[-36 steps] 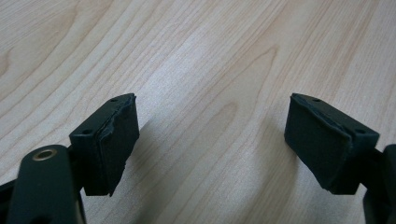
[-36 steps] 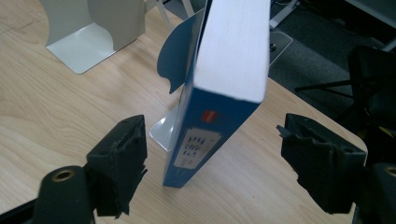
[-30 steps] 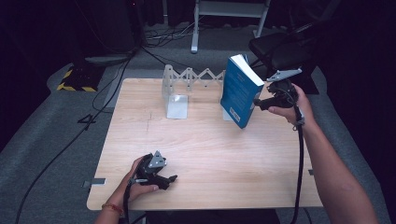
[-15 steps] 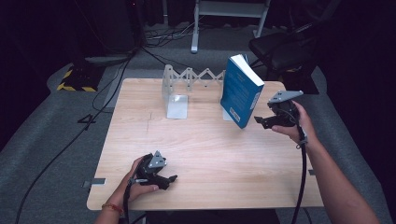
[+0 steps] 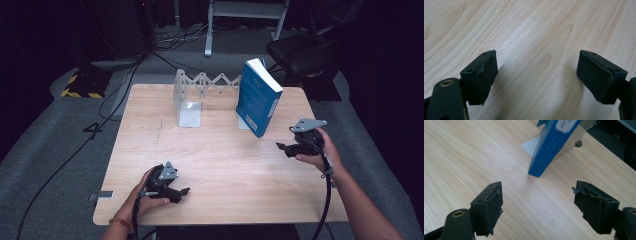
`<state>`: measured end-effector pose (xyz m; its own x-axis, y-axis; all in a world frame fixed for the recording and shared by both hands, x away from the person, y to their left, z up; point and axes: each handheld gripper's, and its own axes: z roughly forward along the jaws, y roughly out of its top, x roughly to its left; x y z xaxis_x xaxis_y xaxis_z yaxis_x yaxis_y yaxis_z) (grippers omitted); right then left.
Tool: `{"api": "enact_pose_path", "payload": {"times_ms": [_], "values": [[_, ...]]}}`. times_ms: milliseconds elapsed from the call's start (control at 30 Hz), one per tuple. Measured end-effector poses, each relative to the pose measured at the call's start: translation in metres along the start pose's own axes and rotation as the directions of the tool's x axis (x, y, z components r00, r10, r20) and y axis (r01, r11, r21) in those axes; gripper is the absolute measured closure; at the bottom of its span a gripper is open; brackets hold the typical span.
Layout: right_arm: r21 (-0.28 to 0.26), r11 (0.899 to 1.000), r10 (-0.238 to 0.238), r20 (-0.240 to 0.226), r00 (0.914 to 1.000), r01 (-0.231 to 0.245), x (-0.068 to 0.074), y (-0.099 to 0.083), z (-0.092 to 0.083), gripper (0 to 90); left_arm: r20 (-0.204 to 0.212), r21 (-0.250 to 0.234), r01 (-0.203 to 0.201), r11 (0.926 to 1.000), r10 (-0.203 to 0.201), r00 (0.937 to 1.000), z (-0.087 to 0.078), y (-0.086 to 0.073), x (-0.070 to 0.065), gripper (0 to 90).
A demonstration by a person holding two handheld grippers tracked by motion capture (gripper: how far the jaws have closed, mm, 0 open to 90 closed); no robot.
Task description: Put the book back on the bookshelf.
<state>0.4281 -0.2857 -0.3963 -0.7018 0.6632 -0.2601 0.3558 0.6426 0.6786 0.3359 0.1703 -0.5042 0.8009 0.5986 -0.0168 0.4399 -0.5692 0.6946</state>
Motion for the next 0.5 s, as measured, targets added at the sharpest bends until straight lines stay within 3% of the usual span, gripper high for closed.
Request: {"api": "enact_pose_path", "payload": {"times_ms": [367, 500], "values": [[-0.010, 1.000, -0.018, -0.036, 0.9992, 0.018, 0.017, -0.035, 0.003, 23.3, 0.000, 0.000, 0.000, 1.0000, 0.000, 1.0000, 0.000, 0.000, 0.000, 17.5], [-0.012, 0.999, -0.045, -0.052, 0.9976, 0.045, 0.025, -0.049, 0.005, 23.1, 0.001, 0.001, -0.001, 1.0000, 0.001, 1.0000, 0.000, 0.000, 0.000, 17.5]]}}
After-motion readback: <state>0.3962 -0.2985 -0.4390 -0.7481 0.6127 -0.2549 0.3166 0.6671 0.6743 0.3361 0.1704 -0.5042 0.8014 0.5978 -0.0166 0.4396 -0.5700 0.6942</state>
